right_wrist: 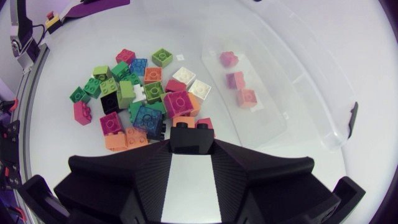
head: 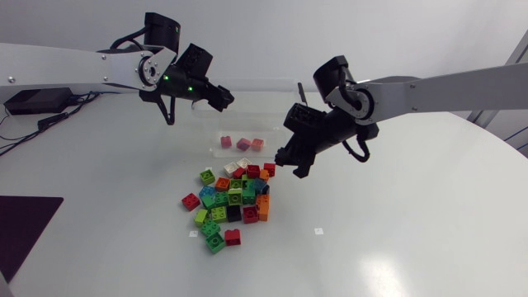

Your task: Place the duplo bricks in the container

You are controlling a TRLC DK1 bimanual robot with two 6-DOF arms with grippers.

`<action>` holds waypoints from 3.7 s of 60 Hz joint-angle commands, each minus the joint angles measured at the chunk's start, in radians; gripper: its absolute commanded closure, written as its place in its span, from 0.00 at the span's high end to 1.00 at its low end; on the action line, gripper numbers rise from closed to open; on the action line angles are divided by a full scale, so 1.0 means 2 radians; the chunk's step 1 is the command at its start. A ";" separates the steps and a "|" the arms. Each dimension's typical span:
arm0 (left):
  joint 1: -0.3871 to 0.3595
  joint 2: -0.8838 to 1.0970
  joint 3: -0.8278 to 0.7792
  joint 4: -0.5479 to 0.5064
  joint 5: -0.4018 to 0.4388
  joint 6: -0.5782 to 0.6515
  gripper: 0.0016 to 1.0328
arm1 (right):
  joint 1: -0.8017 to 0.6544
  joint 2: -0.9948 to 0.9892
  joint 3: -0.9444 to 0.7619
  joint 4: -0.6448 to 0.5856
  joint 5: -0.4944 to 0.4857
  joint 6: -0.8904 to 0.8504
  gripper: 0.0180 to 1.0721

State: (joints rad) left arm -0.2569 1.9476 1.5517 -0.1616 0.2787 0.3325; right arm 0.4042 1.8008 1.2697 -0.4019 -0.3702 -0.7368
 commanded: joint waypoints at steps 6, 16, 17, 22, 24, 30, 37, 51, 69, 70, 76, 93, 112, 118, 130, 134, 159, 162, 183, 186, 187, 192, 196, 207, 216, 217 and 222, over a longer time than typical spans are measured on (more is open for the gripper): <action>0.012 -0.043 -0.014 -0.032 -0.004 0.000 0.95 | -0.004 -0.024 0.034 -0.005 -0.001 0.033 0.24; 0.023 -0.119 -0.065 -0.072 -0.003 0.030 0.95 | -0.006 -0.024 0.068 0.012 -0.001 0.066 0.24; 0.023 -0.121 -0.067 -0.074 -0.003 0.033 0.95 | -0.006 -0.024 0.070 0.014 -0.001 0.069 0.24; 0.027 -0.144 -0.090 -0.098 -0.003 0.055 0.95 | -0.006 -0.022 0.085 0.027 -0.001 0.086 0.24; 0.029 -0.155 -0.103 -0.110 -0.003 0.068 0.95 | -0.006 -0.021 0.090 0.032 -0.001 0.092 0.24; 0.036 -0.172 -0.132 -0.128 -0.003 0.091 0.95 | -0.007 -0.013 0.102 0.051 0.001 0.108 0.24; 0.047 -0.197 -0.176 -0.142 -0.003 0.128 0.95 | -0.007 0.003 0.119 0.069 0.006 0.128 0.24; 0.078 -0.214 -0.255 -0.153 0.004 0.187 0.95 | -0.004 0.045 0.156 0.097 0.028 0.157 0.24; 0.079 -0.209 -0.327 -0.150 0.006 0.235 0.95 | 0.001 0.101 0.200 0.122 0.060 0.179 0.24; 0.078 -0.208 -0.329 -0.150 0.006 0.236 0.95 | 0.000 0.104 0.203 0.121 0.062 0.179 0.24; 0.073 -0.202 -0.342 -0.149 0.006 0.240 0.95 | 0.001 0.111 0.211 0.123 0.071 0.182 0.26; 0.039 -0.147 -0.350 -0.101 0.005 0.200 0.95 | 0.008 0.082 0.200 0.137 0.098 0.198 0.96; 0.023 -0.105 -0.353 -0.062 -0.014 0.165 0.91 | 0.017 -0.034 0.080 0.151 0.095 0.194 0.96; 0.019 -0.101 -0.356 -0.056 -0.020 0.163 0.89 | 0.024 -0.072 0.037 0.147 0.091 0.189 0.96; 0.011 -0.096 -0.356 -0.053 -0.033 0.154 0.73 | 0.053 -0.128 -0.042 0.101 0.053 0.150 0.95; 0.010 -0.094 -0.358 -0.053 -0.036 0.153 0.59 | 0.071 -0.136 -0.067 0.078 0.042 0.126 0.95; 0.010 -0.135 -0.369 -0.083 -0.050 0.160 0.25 | 0.172 -0.092 -0.119 0.011 0.029 0.068 0.92; 0.013 -0.147 -0.367 -0.089 -0.050 0.163 0.25 | 0.184 -0.084 -0.118 0.003 0.034 0.065 0.92; 0.036 -0.224 -0.343 -0.126 -0.047 0.163 0.25 | 0.234 -0.015 -0.077 -0.048 0.077 0.061 0.80; 0.038 -0.234 -0.336 -0.131 -0.042 0.163 0.25 | 0.240 -0.005 -0.070 -0.054 0.085 0.061 0.78; 0.039 -0.238 -0.336 -0.132 -0.040 0.162 0.25 | 0.242 -0.002 -0.068 -0.056 0.088 0.061 0.78; 0.040 -0.252 -0.322 -0.139 -0.037 0.161 0.25 | 0.250 0.016 -0.054 -0.064 0.104 0.060 0.78; 0.043 -0.257 -0.310 -0.143 -0.027 0.158 0.25 | 0.257 0.032 -0.042 -0.074 0.113 0.057 0.78; 0.053 -0.267 -0.271 -0.143 0.004 0.141 0.25 | 0.264 0.068 -0.007 -0.086 0.126 0.052 0.66; 0.063 -0.259 -0.232 -0.142 0.021 0.128 0.25 | 0.265 0.100 0.026 -0.104 0.127 0.040 0.64; 0.063 -0.259 -0.231 -0.142 0.021 0.127 0.25 | 0.265 0.103 0.029 -0.106 0.127 0.040 0.64; 0.064 -0.251 -0.208 -0.137 0.033 0.115 0.25 | 0.267 0.111 0.035 -0.109 0.127 0.038 0.64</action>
State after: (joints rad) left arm -0.1345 1.4326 1.0801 -0.4370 0.3233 0.5995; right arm 0.9245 1.9873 1.3197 -0.5983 -0.1249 -0.6342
